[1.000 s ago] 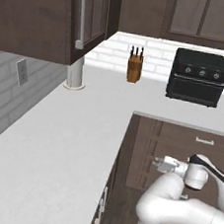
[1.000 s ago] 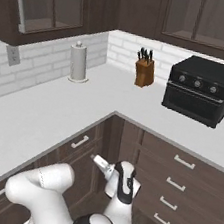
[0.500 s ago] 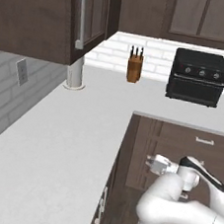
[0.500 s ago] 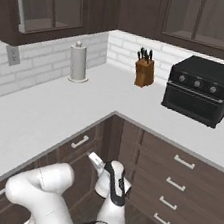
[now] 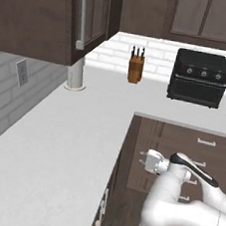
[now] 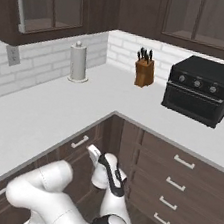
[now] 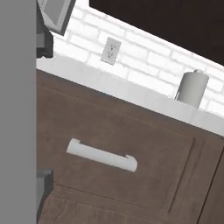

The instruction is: Take a straw from the drawer in front and place it inside the glass cup on the dining counter.

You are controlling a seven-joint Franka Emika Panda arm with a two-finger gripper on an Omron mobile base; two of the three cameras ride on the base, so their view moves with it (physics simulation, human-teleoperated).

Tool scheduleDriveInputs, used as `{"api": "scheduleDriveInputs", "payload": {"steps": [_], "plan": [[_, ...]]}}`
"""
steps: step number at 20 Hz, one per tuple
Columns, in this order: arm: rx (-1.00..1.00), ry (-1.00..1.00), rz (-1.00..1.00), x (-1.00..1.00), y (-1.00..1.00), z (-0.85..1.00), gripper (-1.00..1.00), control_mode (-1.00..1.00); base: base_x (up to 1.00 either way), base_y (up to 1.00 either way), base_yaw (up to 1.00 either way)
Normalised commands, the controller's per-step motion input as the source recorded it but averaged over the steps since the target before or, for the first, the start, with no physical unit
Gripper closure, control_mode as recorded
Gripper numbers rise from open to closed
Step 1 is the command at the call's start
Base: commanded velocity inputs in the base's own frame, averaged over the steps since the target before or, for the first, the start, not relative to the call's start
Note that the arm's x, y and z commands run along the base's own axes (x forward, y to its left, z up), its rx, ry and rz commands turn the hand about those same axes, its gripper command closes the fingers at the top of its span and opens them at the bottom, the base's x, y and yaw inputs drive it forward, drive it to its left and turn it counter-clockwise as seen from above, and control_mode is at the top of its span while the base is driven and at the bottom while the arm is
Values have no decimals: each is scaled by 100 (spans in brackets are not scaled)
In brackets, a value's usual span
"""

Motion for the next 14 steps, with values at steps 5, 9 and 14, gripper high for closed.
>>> {"api": "scheduleDriveInputs", "payload": {"steps": [5, 9, 14], "plan": [[0, 0, 0, 10, 35, -32, -100, -100, 0, 0, 0], [0, 0, 0, 14, 34, -35, -100, -100, 0, 0, 0], [0, 0, 0, 31, 11, -29, -100, -100, 0, 0, 0]]}}
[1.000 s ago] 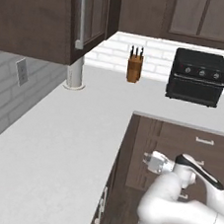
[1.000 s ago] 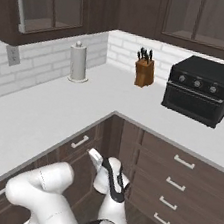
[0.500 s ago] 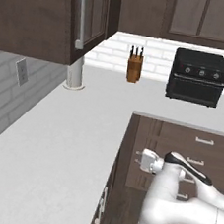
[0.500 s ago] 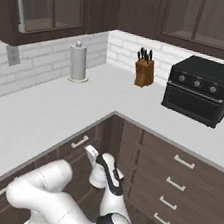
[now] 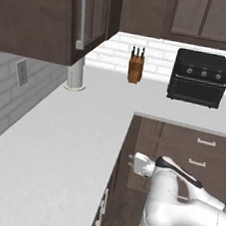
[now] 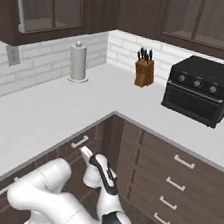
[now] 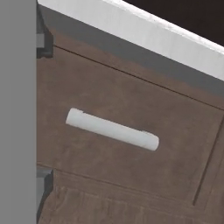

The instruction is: Take a straw from the drawer in front and place it inside the glass cup on the dining counter.

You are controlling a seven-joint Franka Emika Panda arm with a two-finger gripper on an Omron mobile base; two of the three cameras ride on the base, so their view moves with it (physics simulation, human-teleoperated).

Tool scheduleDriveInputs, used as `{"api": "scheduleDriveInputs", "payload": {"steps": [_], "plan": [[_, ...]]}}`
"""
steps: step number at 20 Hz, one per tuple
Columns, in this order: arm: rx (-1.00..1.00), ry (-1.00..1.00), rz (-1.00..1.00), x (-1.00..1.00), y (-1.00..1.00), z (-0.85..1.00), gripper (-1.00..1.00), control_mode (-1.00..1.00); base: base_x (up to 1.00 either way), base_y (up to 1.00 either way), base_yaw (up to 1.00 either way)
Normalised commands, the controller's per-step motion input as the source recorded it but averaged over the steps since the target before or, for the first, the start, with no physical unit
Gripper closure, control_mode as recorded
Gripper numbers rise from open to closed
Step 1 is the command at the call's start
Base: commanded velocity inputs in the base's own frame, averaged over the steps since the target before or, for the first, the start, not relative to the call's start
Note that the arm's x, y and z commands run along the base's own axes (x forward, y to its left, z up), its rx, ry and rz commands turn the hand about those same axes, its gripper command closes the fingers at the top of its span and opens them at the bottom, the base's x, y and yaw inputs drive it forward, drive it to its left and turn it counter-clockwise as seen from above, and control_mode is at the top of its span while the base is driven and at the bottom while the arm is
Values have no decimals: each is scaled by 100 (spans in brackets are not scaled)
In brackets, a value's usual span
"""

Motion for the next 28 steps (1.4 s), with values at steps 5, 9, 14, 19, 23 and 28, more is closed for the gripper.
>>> {"api": "scheduleDriveInputs", "payload": {"steps": [5, 9, 14, 19, 23, 28], "plan": [[3, 2, 0, 47, 0, -14, -100, -100, 0, 0, 0], [5, 9, 0, 64, 0, -13, -100, -100, 0, 0, 0], [7, 10, 1, 43, 0, -17, -100, -100, 0, 0, 0], [7, 0, 2, 6, 0, -17, -100, -100, 0, 0, 0], [8, 0, 6, 5, 13, -30, -100, -100, 0, 0, 0], [12, 0, 10, 0, 14, -27, -100, -100, 0, 0, 0]]}}
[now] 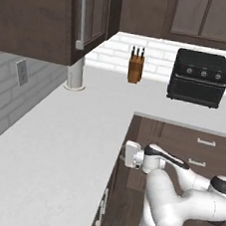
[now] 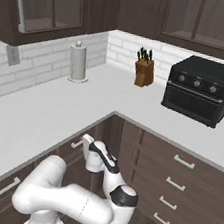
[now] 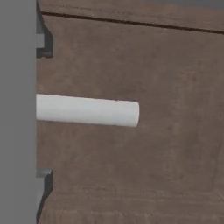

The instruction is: Take a straw from the drawer in front and place it inside the glass cup on the dining counter.

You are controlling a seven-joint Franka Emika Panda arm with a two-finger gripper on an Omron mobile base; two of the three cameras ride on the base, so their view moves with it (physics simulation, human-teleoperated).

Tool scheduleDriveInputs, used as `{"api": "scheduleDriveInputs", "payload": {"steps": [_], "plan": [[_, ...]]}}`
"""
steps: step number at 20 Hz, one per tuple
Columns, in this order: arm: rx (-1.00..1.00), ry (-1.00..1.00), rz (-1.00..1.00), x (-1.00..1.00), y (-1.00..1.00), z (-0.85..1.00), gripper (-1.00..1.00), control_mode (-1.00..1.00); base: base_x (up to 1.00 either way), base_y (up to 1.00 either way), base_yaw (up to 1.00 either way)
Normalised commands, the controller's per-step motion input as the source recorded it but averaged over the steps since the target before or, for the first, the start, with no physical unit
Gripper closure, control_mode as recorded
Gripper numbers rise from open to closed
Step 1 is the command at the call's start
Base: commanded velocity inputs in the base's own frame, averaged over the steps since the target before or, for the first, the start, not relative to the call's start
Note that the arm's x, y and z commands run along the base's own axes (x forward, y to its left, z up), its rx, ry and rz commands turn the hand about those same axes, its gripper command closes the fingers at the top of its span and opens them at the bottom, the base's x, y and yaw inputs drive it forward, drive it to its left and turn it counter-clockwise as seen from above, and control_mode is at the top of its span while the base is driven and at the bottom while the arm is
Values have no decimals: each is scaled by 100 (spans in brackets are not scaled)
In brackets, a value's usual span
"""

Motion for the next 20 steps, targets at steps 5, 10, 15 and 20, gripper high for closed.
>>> {"api": "scheduleDriveInputs", "payload": {"steps": [5, 10, 15, 20], "plan": [[13, 0, 10, 18, 8, -34, -100, -100, 0, 0, 0], [9, 0, 7, 34, 9, -54, -100, -100, 0, 0, 0], [6, 0, 5, 22, 21, -61, 100, -100, 0, 0, 0], [5, -3, 1, -2, 22, -42, 100, -100, 0, 0, 0]]}}
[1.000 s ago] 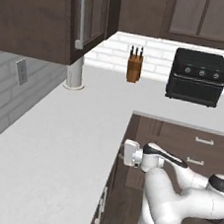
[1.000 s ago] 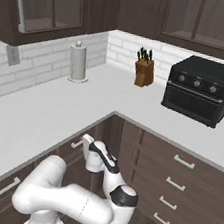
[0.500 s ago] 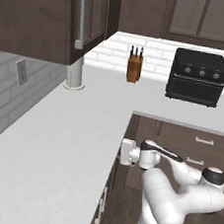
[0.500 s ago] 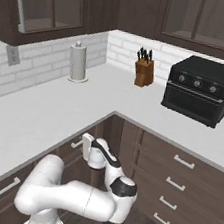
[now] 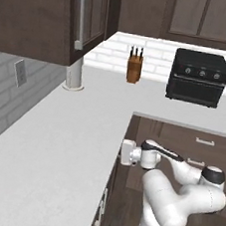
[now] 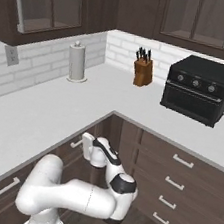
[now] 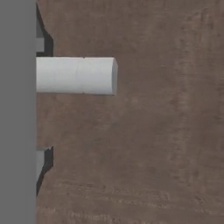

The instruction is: Take a straw from the drawer in front and place it inside the glass cup on the dining counter.

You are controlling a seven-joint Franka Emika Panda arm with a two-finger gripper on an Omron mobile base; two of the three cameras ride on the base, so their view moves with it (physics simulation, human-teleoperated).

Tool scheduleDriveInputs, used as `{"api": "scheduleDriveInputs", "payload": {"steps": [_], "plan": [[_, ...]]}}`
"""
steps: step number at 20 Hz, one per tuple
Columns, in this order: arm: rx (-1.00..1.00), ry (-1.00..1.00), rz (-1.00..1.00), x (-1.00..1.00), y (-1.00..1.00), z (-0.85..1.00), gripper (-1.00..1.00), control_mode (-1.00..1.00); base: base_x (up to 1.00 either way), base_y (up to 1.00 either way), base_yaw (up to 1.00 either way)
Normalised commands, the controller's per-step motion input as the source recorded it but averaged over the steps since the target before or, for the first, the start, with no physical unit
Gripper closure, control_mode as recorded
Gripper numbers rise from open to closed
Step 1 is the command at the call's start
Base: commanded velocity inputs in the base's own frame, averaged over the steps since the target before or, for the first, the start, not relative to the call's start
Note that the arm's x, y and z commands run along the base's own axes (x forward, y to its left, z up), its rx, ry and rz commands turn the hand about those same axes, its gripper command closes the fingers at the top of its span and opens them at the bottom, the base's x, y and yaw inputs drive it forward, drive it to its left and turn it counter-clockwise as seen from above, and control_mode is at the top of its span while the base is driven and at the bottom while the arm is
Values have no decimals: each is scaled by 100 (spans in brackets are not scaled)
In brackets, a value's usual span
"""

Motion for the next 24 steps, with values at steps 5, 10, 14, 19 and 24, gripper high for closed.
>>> {"api": "scheduleDriveInputs", "payload": {"steps": [5, 10, 14, 19, 24], "plan": [[10, -13, 0, -52, -18, -10, 100, -100, 0, 0, 0], [15, -10, 0, -79, -78, 0, 100, -100, 0, 0, 0], [19, -8, 0, -100, -100, 0, 100, -100, 0, 0, 0], [15, -1, 0, -90, -100, 6, 100, -100, 0, 0, 0], [7, 1, 0, -57, -100, 14, -100, -100, 0, 0, 0]]}}
